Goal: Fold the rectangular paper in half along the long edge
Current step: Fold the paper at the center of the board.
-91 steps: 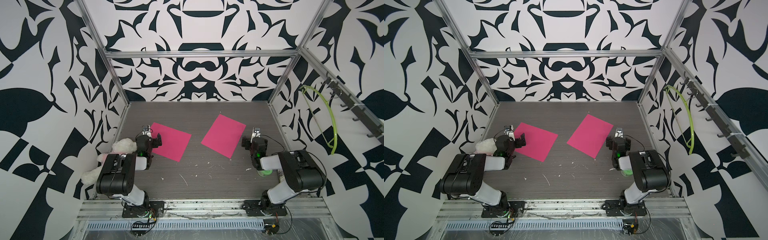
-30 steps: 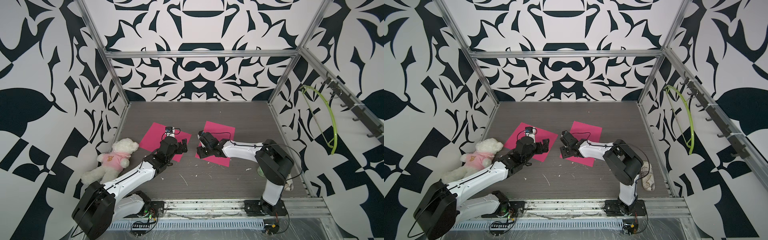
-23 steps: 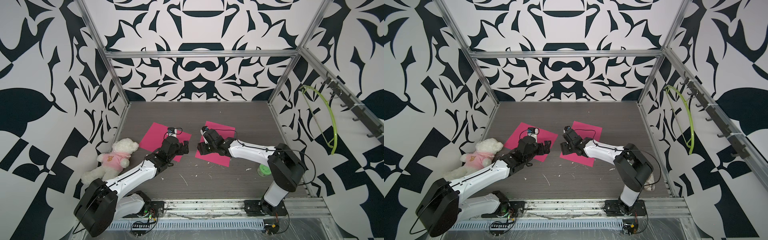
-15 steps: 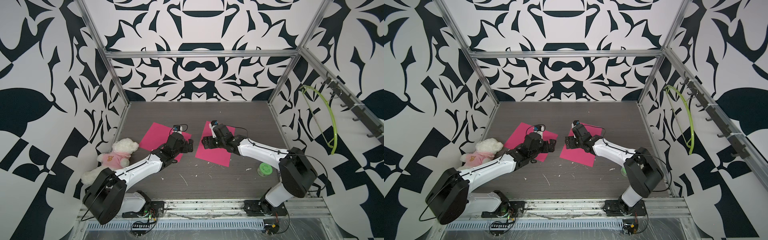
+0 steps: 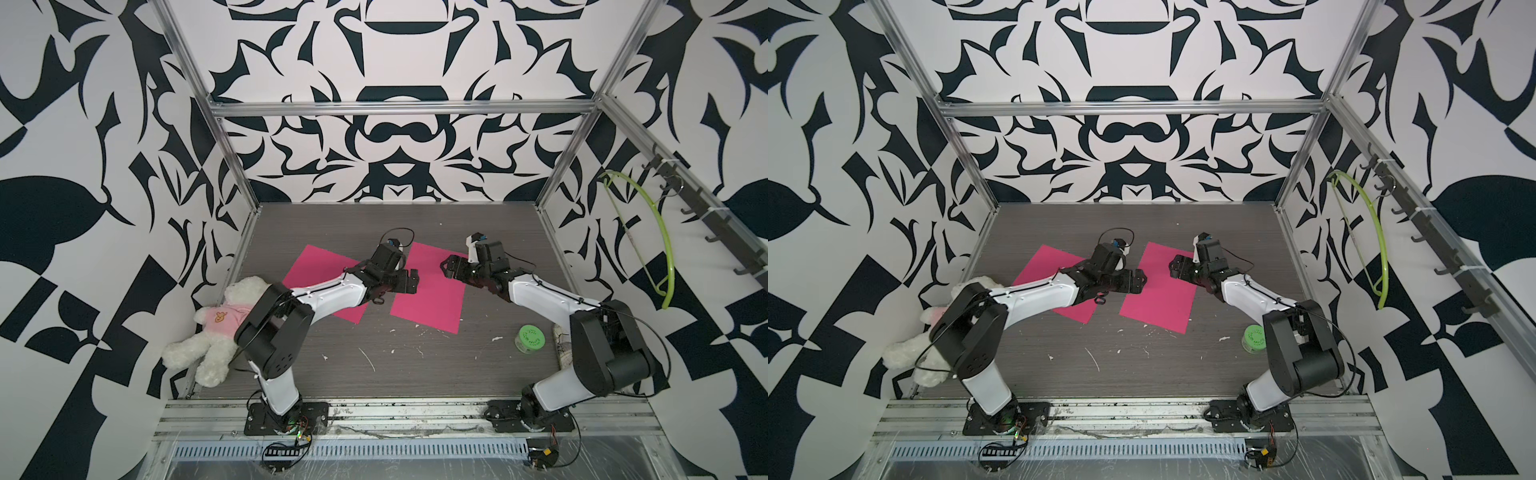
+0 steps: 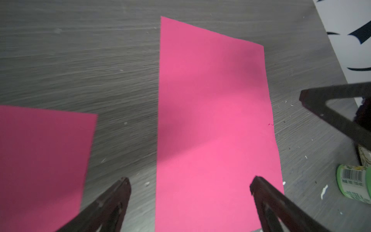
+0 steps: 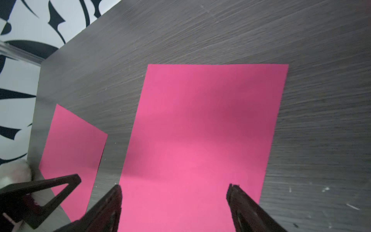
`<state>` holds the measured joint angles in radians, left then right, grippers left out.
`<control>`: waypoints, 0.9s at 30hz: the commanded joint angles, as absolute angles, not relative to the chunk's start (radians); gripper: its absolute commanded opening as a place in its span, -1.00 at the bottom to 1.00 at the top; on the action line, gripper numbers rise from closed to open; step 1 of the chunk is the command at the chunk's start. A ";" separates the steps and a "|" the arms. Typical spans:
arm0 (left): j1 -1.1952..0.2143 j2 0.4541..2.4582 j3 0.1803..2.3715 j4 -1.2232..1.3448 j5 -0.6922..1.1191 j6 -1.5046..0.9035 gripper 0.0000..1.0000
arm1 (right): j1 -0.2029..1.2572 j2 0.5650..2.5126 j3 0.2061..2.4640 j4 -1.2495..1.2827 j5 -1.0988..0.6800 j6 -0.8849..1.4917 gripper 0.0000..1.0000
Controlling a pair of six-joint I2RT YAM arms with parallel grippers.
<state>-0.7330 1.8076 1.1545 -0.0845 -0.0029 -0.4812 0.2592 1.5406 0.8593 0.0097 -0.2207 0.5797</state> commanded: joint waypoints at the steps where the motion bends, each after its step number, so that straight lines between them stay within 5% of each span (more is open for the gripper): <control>1: -0.749 1.888 1.234 -0.219 0.108 -0.463 1.00 | 0.195 1.558 0.870 0.056 -0.289 0.600 0.63; 6: -0.791 1.984 1.337 -0.254 0.158 -0.462 0.84 | 0.091 1.662 0.941 0.066 -0.374 0.584 0.59; 10: -0.802 2.046 1.374 -0.272 0.182 -0.476 0.42 | 0.065 1.782 1.037 0.038 -0.398 0.553 0.58; 17: -0.804 2.053 1.334 -0.261 0.184 -0.509 0.07 | 0.038 1.946 1.177 0.012 -0.429 0.533 0.56; 27: -0.805 2.063 1.307 -0.251 0.189 -0.560 -0.11 | 0.035 2.049 1.220 0.003 -0.491 0.499 0.55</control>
<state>-0.8051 2.0388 1.3365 -0.2214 0.1757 -0.5343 0.0380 2.0209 1.2186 0.0513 -0.4576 0.5220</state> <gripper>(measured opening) 0.451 0.776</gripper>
